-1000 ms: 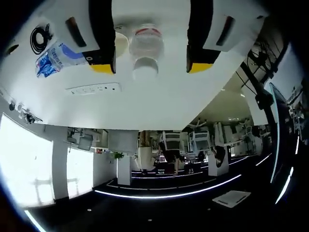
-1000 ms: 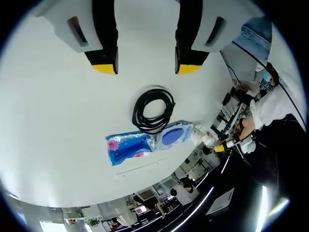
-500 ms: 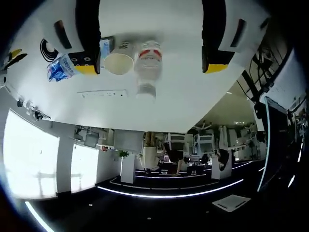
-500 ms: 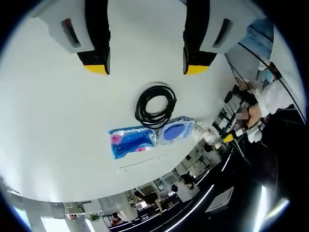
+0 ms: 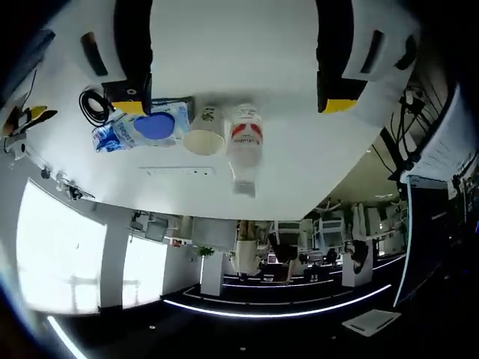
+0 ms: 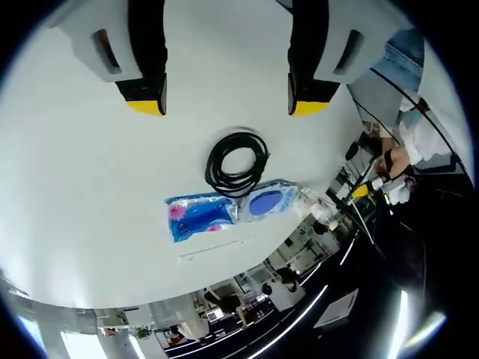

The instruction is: Arrange the tabletop items into an orderly group along one side of the table until the central work area is clear of visible clutter.

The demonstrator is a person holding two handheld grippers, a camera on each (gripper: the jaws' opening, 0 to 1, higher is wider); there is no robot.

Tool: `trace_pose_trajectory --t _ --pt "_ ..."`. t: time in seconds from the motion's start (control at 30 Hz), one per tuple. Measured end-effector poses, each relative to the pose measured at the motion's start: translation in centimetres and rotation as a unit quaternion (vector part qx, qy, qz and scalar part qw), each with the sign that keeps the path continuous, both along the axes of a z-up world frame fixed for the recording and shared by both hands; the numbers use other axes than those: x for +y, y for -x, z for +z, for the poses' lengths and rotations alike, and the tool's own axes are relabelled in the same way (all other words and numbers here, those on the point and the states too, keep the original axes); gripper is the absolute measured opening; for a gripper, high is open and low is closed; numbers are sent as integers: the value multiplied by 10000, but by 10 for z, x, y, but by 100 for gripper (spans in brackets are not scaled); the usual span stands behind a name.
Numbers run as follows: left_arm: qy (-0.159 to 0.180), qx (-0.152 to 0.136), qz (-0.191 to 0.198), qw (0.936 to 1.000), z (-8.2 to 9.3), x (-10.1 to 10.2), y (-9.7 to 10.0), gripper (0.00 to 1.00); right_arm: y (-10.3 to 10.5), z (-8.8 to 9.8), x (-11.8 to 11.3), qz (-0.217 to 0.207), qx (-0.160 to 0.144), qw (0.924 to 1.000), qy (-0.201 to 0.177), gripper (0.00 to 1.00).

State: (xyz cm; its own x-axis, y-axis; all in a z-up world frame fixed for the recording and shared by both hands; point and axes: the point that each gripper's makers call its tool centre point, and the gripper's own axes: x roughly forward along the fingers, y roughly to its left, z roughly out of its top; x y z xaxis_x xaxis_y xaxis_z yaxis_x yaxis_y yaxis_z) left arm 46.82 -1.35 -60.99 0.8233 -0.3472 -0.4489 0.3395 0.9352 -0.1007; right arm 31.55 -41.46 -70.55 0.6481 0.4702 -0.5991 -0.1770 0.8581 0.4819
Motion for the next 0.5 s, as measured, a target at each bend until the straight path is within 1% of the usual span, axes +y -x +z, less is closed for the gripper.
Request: trace_pose_trajectory --t 0.2,0.33,0.5 --pt "-122 4 -106 9999 -4 4 16 95 1 1 -1 -15 -12 10000 -7 65" --pt "-189 73 -196 9996 -9 5 27 96 3 2 0 8 -1 10000 -9 65" --pt "-88 127 -128 9998 -14 7 39 96 5 0 0 41 33 10000 0 65"
